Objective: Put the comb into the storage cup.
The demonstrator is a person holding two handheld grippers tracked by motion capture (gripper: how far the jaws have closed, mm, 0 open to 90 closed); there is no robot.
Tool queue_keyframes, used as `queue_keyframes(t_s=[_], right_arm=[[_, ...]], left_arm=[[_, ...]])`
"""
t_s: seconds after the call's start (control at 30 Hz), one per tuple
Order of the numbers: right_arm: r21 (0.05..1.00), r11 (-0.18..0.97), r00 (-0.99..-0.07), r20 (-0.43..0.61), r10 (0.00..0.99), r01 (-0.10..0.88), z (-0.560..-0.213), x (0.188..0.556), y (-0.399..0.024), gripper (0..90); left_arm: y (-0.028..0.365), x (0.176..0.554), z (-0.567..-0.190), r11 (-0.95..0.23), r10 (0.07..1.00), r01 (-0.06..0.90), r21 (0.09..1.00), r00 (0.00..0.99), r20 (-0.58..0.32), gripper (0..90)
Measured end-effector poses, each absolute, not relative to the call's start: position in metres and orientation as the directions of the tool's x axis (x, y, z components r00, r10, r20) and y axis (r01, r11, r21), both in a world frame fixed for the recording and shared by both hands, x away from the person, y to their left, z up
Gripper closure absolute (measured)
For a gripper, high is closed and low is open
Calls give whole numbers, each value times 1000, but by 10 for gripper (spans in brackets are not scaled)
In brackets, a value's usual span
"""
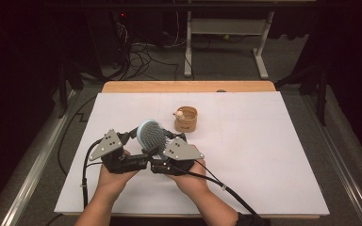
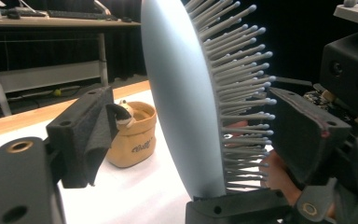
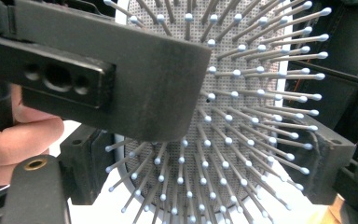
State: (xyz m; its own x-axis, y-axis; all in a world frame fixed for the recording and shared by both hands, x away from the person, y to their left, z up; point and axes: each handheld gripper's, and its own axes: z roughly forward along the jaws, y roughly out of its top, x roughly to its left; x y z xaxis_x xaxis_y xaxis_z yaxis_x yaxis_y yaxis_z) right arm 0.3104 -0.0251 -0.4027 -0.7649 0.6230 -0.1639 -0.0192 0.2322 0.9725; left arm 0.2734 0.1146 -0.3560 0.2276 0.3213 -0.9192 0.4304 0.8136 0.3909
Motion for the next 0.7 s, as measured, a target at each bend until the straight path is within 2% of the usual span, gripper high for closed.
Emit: queue_keyframes(t_s=[0.33, 0.7], right_arm=[[971, 238, -757, -169, 631, -18, -404, 311, -23, 205], [970, 240, -748, -176, 640, -24, -403, 311, -22, 205]], left_arm=[[115, 269, -357, 802, 306, 459, 383, 235, -922, 391], [118, 270, -354, 812, 275, 466, 351, 224, -935, 443]])
